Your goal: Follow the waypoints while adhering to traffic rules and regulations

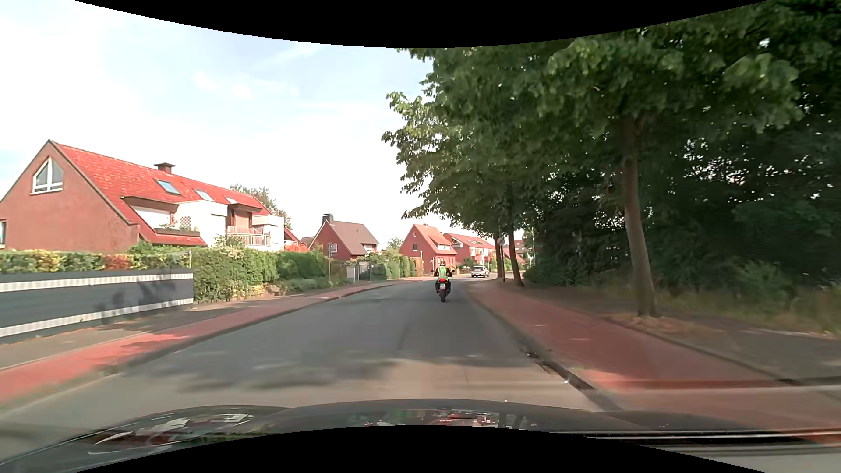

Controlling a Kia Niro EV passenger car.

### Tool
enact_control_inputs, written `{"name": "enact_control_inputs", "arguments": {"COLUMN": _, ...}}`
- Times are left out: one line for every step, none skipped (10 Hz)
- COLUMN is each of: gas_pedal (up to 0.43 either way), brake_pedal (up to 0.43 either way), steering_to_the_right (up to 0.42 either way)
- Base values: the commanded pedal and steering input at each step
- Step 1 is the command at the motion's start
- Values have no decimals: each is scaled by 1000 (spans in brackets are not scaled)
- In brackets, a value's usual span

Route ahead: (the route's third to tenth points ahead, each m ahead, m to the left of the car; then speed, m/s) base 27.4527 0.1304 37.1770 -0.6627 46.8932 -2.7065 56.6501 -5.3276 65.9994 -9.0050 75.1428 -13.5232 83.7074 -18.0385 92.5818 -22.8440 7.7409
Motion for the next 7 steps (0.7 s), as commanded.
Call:
{"name": "enact_control_inputs", "arguments": {"gas_pedal": 150, "brake_pedal": 0, "steering_to_the_right": -9}}
{"name": "enact_control_inputs", "arguments": {"gas_pedal": 150, "brake_pedal": 0, "steering_to_the_right": -5}}
{"name": "enact_control_inputs", "arguments": {"gas_pedal": 150, "brake_pedal": 0, "steering_to_the_right": -4}}
{"name": "enact_control_inputs", "arguments": {"gas_pedal": 150, "brake_pedal": 0, "steering_to_the_right": -4}}
{"name": "enact_control_inputs", "arguments": {"gas_pedal": 150, "brake_pedal": 0, "steering_to_the_right": -4}}
{"name": "enact_control_inputs", "arguments": {"gas_pedal": 150, "brake_pedal": 0, "steering_to_the_right": -4}}
{"name": "enact_control_inputs", "arguments": {"gas_pedal": 150, "brake_pedal": 0, "steering_to_the_right": -4}}
